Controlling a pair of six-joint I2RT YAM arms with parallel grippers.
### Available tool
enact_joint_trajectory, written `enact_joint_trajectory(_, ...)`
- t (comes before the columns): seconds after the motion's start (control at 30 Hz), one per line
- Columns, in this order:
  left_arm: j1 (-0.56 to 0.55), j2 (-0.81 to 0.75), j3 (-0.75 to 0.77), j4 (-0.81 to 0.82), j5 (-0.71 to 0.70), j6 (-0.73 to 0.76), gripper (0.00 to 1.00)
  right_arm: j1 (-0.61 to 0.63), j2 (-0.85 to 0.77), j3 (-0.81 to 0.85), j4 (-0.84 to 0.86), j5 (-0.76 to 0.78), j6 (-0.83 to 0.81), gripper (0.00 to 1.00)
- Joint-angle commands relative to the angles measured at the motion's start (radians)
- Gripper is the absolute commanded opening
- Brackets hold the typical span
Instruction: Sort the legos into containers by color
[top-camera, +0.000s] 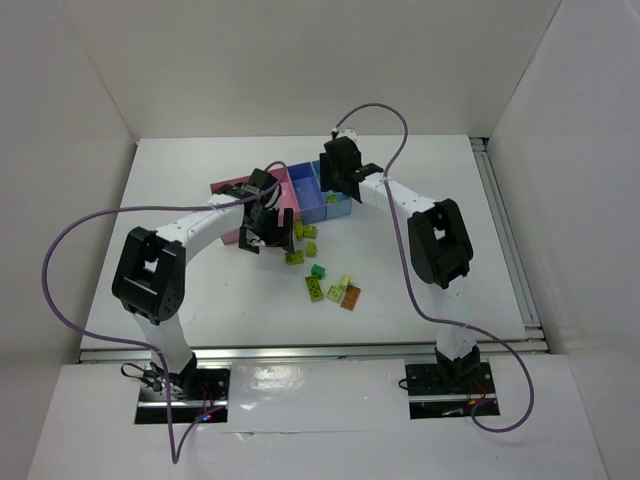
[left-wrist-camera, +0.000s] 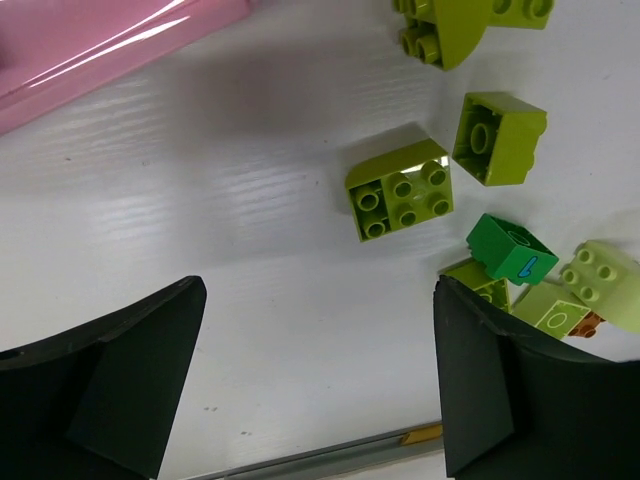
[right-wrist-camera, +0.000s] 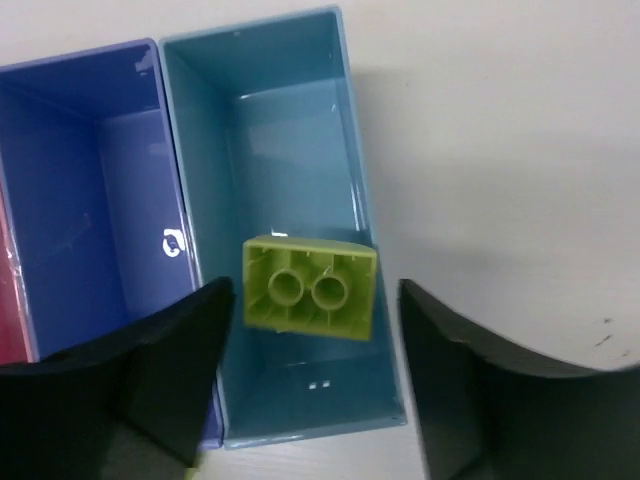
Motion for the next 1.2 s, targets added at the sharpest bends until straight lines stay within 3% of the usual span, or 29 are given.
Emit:
enact_joint_trajectory(0.0,-0.007,0.018,0.042,-0.002,0.033,0.026,0.94,0.007,0.014,0.088,-0.022,-0.027,-0.006,0.78)
enact_joint_trajectory(0.07,-0.007,0.018,0.042,-0.002,0.044,0.026,0.94,0.007,0.048,0.125,-0.048,-0.028,-0.006,0.9)
enact_joint_trajectory(0.1,-0.007,0.018,0.042,0.009,0.054,0.026,0.94,0.007,0.048,0.149,-0.057,-0.028,-0.006,0.92)
enact_joint_trajectory(0.23,-0.007,0.029,0.033,0.009,0.045,0.048,0.94,0.007,0.01,0.136,-0.037,-0.028,-0.006,0.92)
enact_joint_trajectory(0.37,-0.031,0.05,0.033,0.018,0.035,0.121,0.93,-0.002,-0.14,0.053,-0.002,-0.003,-0.006,0.92)
enact_joint_trajectory(0.53,-0.094,0.141,0.111,0.018,-0.046,0.174,0.95,-0.013,-0.336,-0.156,0.033,0.017,0.029,0.92)
enact_joint_trajectory(0.67,-0.103,0.193,0.134,0.006,-0.087,0.111,0.96,-0.045,-0.461,-0.286,0.013,0.04,0.038,0.92)
enact_joint_trajectory(1.0,-0.103,0.227,0.143,-0.014,-0.177,0.014,0.76,-0.084,-0.622,-0.485,0.006,0.058,0.047,0.92)
enact_joint_trajectory(1.17,-0.103,0.236,0.189,-0.014,-0.159,0.014,0.77,-0.084,-0.611,-0.476,-0.017,0.035,0.056,0.9)
